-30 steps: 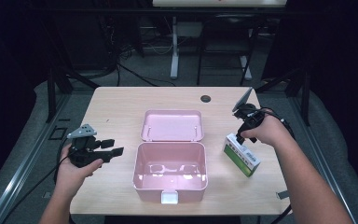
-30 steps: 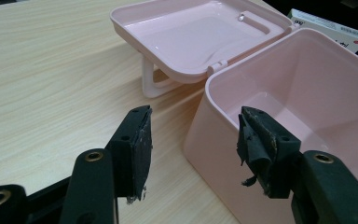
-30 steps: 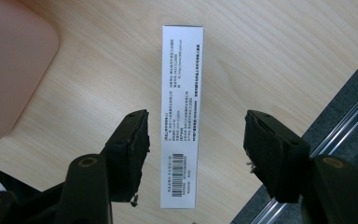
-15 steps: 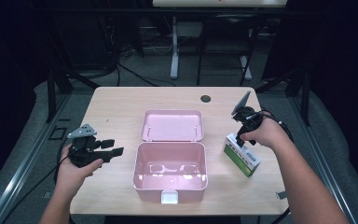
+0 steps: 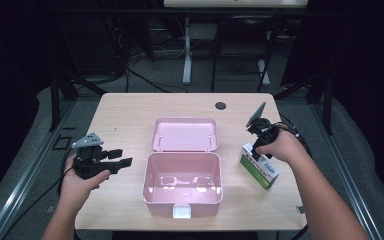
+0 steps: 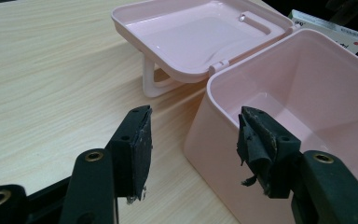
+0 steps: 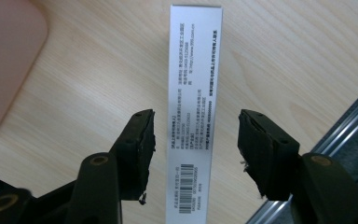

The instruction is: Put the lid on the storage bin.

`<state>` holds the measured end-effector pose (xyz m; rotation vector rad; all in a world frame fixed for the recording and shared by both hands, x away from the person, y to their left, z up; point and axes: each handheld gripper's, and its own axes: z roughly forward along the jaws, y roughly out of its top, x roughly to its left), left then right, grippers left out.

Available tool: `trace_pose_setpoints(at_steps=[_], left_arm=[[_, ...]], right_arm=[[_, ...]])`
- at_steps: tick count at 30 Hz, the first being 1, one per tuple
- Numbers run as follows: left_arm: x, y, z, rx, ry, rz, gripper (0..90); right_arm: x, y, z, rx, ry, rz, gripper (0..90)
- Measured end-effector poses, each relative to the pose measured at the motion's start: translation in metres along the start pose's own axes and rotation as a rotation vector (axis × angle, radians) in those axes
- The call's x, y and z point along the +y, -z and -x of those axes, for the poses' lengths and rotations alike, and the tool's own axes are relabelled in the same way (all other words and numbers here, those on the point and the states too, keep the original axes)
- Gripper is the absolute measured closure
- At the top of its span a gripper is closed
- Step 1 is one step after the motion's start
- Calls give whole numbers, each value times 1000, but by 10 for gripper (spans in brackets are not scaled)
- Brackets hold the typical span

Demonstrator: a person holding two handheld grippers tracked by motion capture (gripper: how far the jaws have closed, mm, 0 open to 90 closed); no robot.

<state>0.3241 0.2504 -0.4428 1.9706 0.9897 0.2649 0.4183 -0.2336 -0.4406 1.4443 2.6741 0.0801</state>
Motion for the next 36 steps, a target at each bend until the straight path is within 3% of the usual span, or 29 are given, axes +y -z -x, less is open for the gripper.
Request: trace_pose_setpoints(at_steps=[21,30,36], left_arm=[[-1,-1,-2,-3,12,1,446],[-1,-1,-3,-3,12,-5,446],[-2,-2,-3,-1,14,-4,446]], right_arm=[[-4,-25,2,47,-33,-13,531],[-6,-31,2,53,-58,-13,565],[-7,-36,2,47,-48,-18,577]])
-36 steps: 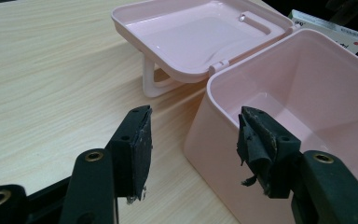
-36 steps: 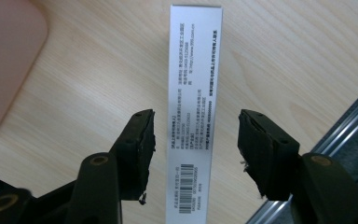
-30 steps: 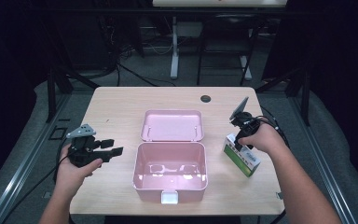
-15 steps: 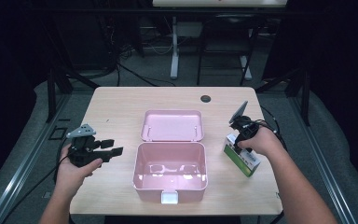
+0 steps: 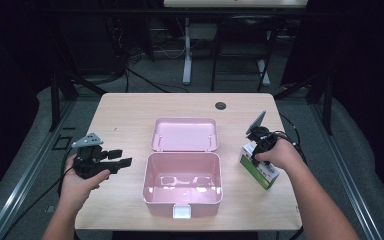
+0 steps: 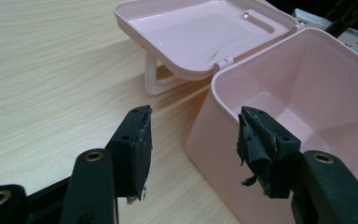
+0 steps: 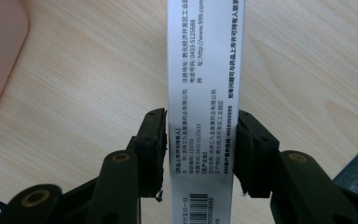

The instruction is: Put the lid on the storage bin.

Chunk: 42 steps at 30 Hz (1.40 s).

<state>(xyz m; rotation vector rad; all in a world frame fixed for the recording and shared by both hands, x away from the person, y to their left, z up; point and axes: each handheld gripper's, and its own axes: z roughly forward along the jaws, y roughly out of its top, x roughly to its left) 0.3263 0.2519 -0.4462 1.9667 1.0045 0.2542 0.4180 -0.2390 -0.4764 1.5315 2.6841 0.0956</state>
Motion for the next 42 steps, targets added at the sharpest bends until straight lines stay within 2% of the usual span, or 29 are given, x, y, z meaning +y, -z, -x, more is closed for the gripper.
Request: trace_pose_setpoints(at_steps=[13,27,42], left_arm=[[0,0,-1,-1,1,-2,446],[0,-1,-1,0,0,-2,446],[-1,-1,-1,2,3,-3,446]], right_arm=[[0,-5,0,-9,4,4,589],[1,-9,-1,-17,11,-17,590],[1,-12,0,-7,4,-26,602]])
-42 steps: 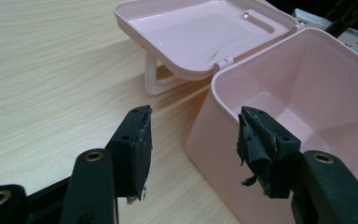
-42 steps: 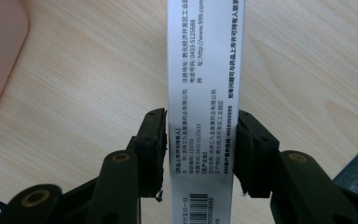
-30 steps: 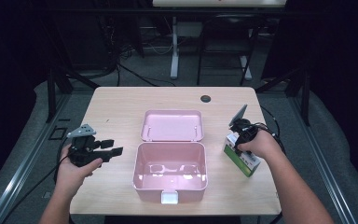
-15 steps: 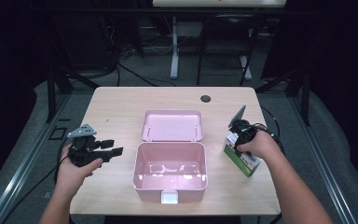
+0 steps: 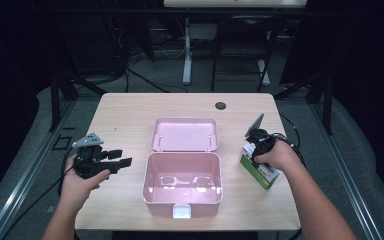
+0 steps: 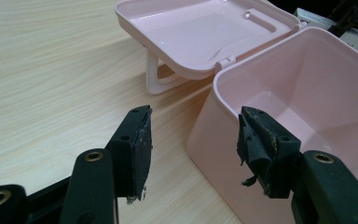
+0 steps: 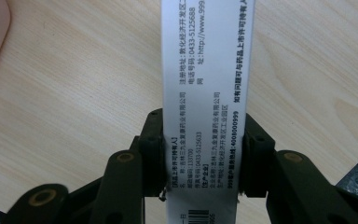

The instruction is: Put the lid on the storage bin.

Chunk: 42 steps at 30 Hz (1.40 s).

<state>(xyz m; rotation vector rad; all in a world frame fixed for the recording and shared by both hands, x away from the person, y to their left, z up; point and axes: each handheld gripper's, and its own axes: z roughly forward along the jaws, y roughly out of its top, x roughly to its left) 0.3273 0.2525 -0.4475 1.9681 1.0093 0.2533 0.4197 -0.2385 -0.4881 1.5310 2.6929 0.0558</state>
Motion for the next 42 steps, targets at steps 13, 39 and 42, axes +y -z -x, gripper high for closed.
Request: trace_pose_setpoints(at_steps=[13,39,42], left_arm=[[0,0,-1,2,2,-2,446],[-1,1,-2,3,12,6,445],[-1,1,-2,3,12,7,446]], right_arm=[[1,1,-1,-3,-1,-8,612],[0,43,-18,-7,77,26,613],[0,47,-19,-9,85,22,613]])
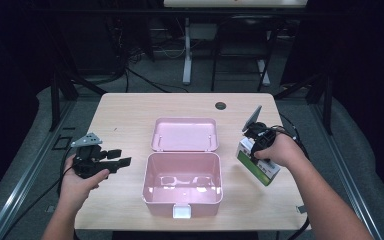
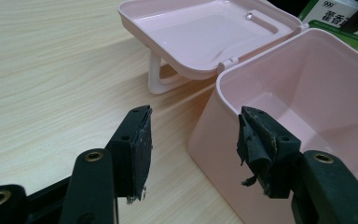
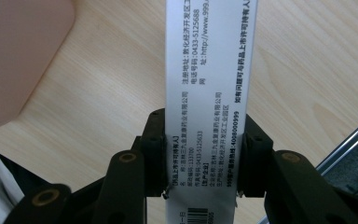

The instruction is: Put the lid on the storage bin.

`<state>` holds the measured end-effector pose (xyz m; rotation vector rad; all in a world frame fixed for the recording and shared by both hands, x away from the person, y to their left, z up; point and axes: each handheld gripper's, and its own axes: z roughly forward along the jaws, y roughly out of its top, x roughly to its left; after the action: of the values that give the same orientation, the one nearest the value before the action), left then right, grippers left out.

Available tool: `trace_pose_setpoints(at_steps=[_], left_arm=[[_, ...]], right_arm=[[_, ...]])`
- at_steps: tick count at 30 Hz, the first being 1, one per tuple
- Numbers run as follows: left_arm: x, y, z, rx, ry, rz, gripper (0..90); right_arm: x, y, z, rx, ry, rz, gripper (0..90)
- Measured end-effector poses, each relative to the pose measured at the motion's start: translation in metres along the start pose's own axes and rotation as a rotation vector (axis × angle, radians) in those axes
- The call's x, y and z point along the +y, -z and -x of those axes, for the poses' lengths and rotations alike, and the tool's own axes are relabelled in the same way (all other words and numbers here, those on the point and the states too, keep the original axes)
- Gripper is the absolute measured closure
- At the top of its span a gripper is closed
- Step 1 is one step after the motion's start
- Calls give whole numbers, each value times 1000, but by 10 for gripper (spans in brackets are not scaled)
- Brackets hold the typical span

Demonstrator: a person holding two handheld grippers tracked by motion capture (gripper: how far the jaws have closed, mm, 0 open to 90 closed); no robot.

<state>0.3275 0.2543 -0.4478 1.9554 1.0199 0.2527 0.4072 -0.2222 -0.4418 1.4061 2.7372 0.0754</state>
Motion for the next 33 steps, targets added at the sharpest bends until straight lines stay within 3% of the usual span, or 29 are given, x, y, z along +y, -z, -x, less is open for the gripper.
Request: trace_pose_setpoints(at_steps=[22,33], left_arm=[[0,0,0,1,-6,-5,446],[0,0,0,1,-6,-4,446]], right_arm=[[3,39,-21,0,86,5,614],[1,57,-28,-2,105,22,614]])
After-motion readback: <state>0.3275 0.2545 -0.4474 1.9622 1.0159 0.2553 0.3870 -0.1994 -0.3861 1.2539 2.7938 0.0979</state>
